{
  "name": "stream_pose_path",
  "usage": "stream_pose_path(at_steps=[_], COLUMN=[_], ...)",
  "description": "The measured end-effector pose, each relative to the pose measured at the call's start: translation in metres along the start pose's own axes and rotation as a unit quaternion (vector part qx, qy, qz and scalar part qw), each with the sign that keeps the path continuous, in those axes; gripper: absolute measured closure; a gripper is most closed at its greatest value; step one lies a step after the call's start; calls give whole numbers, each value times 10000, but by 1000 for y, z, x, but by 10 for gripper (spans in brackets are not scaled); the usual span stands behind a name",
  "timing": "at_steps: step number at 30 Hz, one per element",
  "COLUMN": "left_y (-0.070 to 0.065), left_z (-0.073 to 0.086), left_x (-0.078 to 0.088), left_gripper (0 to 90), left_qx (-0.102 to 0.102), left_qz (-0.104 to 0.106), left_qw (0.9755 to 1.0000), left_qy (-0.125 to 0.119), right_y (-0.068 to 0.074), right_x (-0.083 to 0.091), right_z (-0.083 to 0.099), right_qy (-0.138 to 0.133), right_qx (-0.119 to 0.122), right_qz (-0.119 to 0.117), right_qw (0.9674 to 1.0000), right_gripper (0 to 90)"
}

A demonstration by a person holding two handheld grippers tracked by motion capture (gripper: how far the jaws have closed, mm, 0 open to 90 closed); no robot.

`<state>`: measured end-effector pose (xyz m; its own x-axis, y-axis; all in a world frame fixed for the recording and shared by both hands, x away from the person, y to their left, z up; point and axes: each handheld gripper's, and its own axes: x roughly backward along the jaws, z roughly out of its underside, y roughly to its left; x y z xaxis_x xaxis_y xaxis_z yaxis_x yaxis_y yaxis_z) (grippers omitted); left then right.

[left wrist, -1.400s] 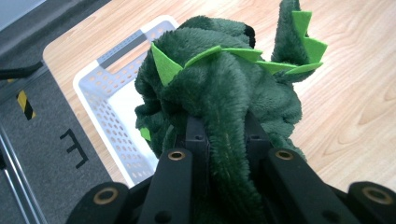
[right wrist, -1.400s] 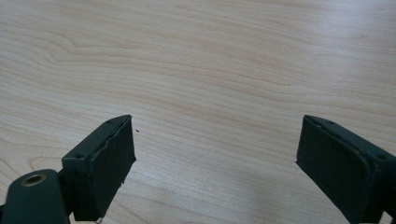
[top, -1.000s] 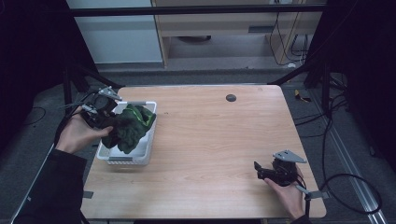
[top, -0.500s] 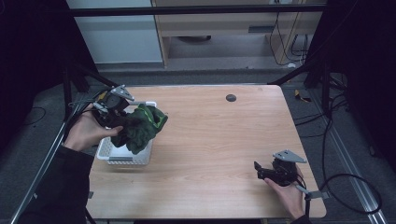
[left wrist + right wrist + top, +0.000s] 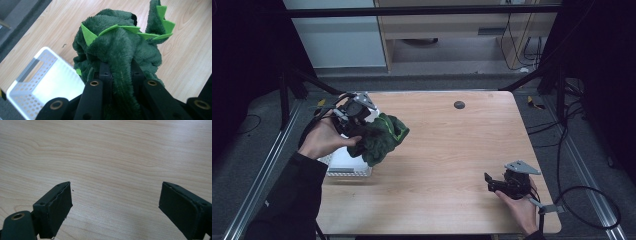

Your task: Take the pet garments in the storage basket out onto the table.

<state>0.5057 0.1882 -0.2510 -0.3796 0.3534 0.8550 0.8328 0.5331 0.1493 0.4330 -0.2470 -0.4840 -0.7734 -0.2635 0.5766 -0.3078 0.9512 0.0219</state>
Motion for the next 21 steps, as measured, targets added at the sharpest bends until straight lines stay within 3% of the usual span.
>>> stream_pose_path(at_steps=[12, 21], left_y=[-17, -26], left_z=[-24, -38], left_x=[-24, -45], left_gripper=[773, 773], left_qx=[-369, -532], left_qz=[228, 438], left_qw=[9990, 9974], left_qy=[146, 189], right_y=[0, -2], right_x=[1, 1], right_z=[0, 0], right_qy=[5, -15], right_qx=[-53, -59], right_qz=[-15, 32], right_qw=[10000, 10000], right_gripper=[112, 111])
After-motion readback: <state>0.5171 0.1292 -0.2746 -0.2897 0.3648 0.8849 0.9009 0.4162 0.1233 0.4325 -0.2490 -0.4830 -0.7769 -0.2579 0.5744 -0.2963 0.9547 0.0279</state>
